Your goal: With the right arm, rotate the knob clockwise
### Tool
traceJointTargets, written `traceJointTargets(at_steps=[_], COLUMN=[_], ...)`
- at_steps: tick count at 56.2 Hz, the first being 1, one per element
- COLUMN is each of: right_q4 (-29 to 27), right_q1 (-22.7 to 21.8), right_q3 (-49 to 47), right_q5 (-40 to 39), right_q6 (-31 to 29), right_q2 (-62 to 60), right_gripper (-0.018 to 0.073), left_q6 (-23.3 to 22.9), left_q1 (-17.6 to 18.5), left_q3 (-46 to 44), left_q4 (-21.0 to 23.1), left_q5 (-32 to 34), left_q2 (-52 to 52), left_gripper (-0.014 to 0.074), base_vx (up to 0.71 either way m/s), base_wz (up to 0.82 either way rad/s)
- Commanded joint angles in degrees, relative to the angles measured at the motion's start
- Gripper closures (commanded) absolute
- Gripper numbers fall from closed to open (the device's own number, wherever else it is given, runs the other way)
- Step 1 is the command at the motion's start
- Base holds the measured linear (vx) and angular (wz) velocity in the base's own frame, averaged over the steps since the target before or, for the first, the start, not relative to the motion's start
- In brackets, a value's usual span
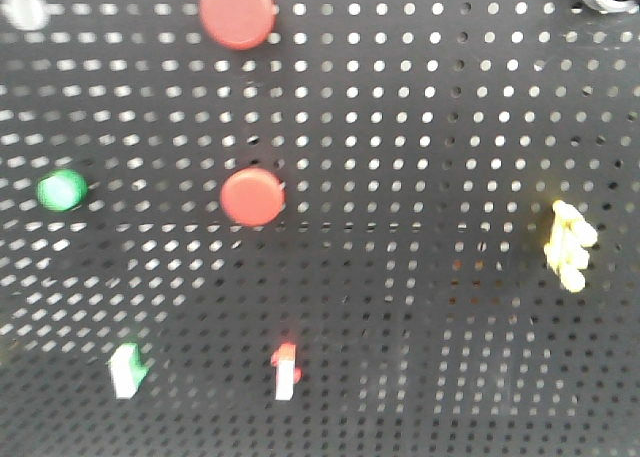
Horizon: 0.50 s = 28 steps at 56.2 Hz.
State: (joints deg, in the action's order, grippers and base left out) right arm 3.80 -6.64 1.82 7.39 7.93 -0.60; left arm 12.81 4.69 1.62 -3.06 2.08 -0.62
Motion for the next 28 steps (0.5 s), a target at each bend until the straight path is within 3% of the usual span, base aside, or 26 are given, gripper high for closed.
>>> traceJointTargets(at_steps=[1,28], right_q4=[0.55,0.55], right_q1=[-0.36,-0.36], right_q3=[0.43,0.43], right_q5=[-4.82,-4.82], right_q6=[-0.11,-0.11], right_q2=[-0.62,-0.62], right_gripper=[0.0567,0.0567], left_q6=[-0.22,-0.22], left_q1=[0.45,0.45], left_q3=[1.87,1.87], left_q4=[0.30,0.30], left_q5=[4.41,4.41], left_q2=[-0.98,-0.98], left_gripper=[0.0603,0.0603], base_vx=[0.07,0.02], base_wz=[-0.07,-0.02])
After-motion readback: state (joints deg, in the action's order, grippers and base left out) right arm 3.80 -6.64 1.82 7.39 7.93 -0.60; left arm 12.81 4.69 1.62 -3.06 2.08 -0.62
